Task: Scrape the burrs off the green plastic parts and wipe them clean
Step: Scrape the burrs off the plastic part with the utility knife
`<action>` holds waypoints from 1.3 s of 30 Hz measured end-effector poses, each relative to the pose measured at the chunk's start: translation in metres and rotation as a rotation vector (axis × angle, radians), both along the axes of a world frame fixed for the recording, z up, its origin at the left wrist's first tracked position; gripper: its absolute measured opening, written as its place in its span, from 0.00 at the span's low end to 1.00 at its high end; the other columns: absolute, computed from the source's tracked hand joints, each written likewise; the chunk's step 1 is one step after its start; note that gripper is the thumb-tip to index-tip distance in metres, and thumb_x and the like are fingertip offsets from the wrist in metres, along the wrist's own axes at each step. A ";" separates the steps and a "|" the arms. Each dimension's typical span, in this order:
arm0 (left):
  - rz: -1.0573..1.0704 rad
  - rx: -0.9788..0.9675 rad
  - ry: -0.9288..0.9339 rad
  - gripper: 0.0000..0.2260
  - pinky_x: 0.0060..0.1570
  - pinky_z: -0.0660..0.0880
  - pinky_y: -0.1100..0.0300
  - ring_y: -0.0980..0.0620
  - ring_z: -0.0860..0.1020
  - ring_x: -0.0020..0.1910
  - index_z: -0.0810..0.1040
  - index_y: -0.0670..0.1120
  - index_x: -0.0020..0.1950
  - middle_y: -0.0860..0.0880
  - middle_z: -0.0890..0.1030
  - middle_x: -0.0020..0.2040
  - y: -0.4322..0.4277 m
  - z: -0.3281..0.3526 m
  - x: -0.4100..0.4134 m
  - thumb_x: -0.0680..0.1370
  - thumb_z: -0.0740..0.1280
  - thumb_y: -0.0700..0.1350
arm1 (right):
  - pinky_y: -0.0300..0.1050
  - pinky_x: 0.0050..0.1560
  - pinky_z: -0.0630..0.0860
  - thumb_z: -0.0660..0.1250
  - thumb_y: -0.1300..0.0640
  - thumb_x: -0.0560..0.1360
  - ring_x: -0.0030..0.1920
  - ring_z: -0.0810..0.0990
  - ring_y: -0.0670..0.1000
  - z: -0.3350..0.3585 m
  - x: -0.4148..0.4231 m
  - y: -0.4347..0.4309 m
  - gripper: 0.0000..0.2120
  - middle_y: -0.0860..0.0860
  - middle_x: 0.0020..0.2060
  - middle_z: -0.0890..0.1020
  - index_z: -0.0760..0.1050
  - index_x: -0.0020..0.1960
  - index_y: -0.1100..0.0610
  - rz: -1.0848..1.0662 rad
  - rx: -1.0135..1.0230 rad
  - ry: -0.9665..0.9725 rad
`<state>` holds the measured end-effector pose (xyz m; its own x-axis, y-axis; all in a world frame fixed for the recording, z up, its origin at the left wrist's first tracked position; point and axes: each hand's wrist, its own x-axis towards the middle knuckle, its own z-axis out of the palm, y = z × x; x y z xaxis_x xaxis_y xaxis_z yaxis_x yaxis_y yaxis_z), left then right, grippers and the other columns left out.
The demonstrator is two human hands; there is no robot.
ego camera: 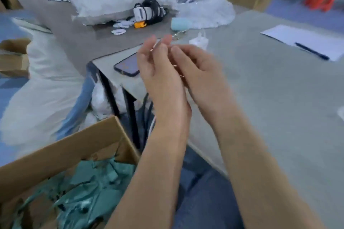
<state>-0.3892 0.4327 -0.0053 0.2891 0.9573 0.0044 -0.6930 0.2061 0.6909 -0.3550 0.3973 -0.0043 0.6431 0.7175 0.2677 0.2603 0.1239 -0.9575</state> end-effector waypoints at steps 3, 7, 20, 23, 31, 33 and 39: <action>-0.275 0.105 0.035 0.08 0.60 0.75 0.53 0.49 0.79 0.56 0.72 0.45 0.57 0.50 0.81 0.50 -0.060 0.024 0.059 0.80 0.58 0.38 | 0.53 0.58 0.78 0.63 0.57 0.80 0.49 0.83 0.49 0.020 0.043 -0.067 0.08 0.51 0.45 0.85 0.81 0.51 0.56 -0.283 0.044 0.020; -0.653 0.149 0.089 0.09 0.61 0.74 0.53 0.50 0.79 0.52 0.71 0.42 0.59 0.51 0.79 0.50 -0.162 0.033 0.124 0.80 0.58 0.39 | 0.51 0.55 0.79 0.63 0.55 0.79 0.49 0.84 0.50 0.027 0.083 -0.168 0.08 0.51 0.44 0.86 0.81 0.47 0.52 -0.708 0.056 0.131; -1.199 0.287 0.463 0.11 0.42 0.77 0.62 0.50 0.80 0.43 0.74 0.44 0.59 0.46 0.79 0.50 -0.372 -0.019 0.215 0.78 0.59 0.40 | 0.45 0.60 0.74 0.58 0.62 0.79 0.55 0.76 0.48 -0.025 0.158 -0.388 0.15 0.50 0.55 0.79 0.76 0.63 0.60 -1.345 -0.095 0.264; -1.130 0.236 0.534 0.20 0.60 0.73 0.44 0.37 0.75 0.62 0.67 0.43 0.70 0.38 0.74 0.66 -0.380 -0.022 0.247 0.77 0.61 0.41 | 0.49 0.64 0.73 0.58 0.61 0.80 0.55 0.75 0.49 -0.033 0.185 -0.399 0.16 0.50 0.54 0.77 0.74 0.65 0.59 -1.351 -0.091 0.297; -1.056 0.313 0.429 0.30 0.64 0.71 0.53 0.48 0.73 0.65 0.56 0.45 0.77 0.47 0.67 0.71 -0.380 -0.022 0.316 0.77 0.64 0.41 | 0.49 0.56 0.70 0.56 0.62 0.80 0.52 0.72 0.55 -0.037 0.278 -0.383 0.06 0.54 0.47 0.74 0.70 0.50 0.55 -1.186 0.106 0.481; -1.088 0.364 0.425 0.33 0.69 0.66 0.54 0.50 0.67 0.71 0.52 0.48 0.78 0.49 0.60 0.76 -0.376 -0.024 0.328 0.78 0.65 0.43 | 0.54 0.61 0.73 0.55 0.62 0.81 0.52 0.76 0.57 -0.044 0.289 -0.379 0.06 0.58 0.50 0.77 0.70 0.55 0.58 -1.158 0.154 0.502; -1.151 0.404 0.356 0.20 0.55 0.74 0.53 0.51 0.77 0.54 0.68 0.46 0.69 0.49 0.77 0.62 -0.377 -0.025 0.349 0.78 0.66 0.43 | 0.40 0.29 0.69 0.55 0.65 0.78 0.27 0.71 0.46 -0.048 0.295 -0.384 0.30 0.55 0.46 0.79 0.56 0.78 0.48 -1.273 0.305 0.514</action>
<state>-0.0405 0.0554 -0.0302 0.9947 0.1018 -0.0127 -0.0180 0.2951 0.9553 -0.0605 0.0137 -0.0522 0.8715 -0.4651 -0.1552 -0.0163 0.2887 -0.9573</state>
